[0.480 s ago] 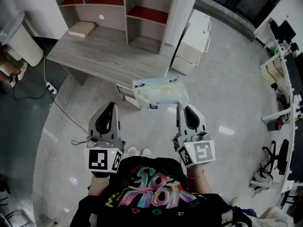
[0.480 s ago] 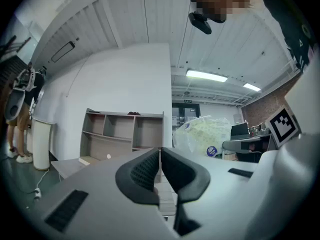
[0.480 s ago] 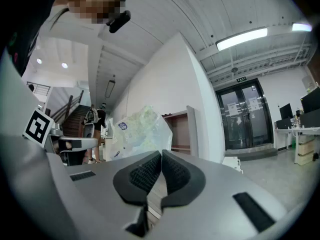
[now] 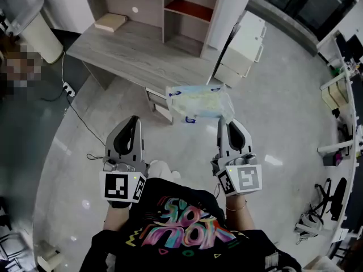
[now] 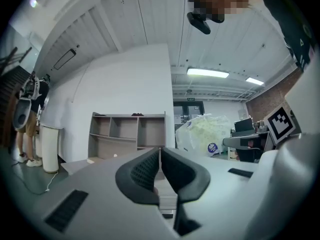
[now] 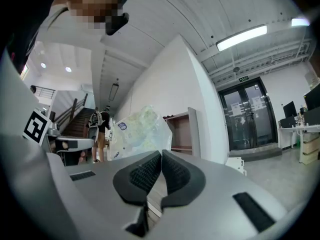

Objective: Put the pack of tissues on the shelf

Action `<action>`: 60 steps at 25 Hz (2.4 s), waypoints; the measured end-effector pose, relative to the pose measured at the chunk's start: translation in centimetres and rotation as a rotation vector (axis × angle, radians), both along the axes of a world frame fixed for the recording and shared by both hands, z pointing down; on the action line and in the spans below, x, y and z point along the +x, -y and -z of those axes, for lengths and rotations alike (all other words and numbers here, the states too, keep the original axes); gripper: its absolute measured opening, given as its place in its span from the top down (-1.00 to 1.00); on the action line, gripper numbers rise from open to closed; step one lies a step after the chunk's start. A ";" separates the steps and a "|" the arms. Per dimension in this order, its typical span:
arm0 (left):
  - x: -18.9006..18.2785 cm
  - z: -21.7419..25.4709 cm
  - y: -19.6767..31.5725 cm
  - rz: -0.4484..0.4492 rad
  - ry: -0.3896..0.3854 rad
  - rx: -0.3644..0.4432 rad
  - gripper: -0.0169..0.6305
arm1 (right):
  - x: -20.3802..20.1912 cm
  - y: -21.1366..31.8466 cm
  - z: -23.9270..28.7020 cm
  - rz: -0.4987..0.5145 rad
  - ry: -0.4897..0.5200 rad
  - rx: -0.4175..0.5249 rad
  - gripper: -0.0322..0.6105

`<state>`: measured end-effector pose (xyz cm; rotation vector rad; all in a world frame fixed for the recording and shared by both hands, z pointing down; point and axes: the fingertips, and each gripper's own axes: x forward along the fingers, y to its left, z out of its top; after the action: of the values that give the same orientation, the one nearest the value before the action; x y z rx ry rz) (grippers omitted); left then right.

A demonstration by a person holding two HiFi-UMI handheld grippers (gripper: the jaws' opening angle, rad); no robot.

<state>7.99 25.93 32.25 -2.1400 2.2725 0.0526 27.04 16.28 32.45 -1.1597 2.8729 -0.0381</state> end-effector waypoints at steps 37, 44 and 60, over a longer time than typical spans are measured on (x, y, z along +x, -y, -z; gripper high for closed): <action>-21.7 -2.5 17.9 -0.134 -0.013 -0.050 0.85 | -19.0 17.4 -1.1 -0.162 -0.025 -0.034 0.84; -22.4 -3.2 18.1 -0.160 -0.033 -0.068 0.85 | -19.6 17.7 -1.3 -0.199 -0.030 -0.049 0.84; -22.2 -2.9 27.0 -0.168 -0.029 -0.040 0.85 | -20.8 26.5 -0.7 -0.180 0.005 -0.033 0.84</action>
<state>-14.19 -1.09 35.13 -2.3600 2.1202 0.0410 6.25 -10.25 33.19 -1.4169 2.7606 -0.0830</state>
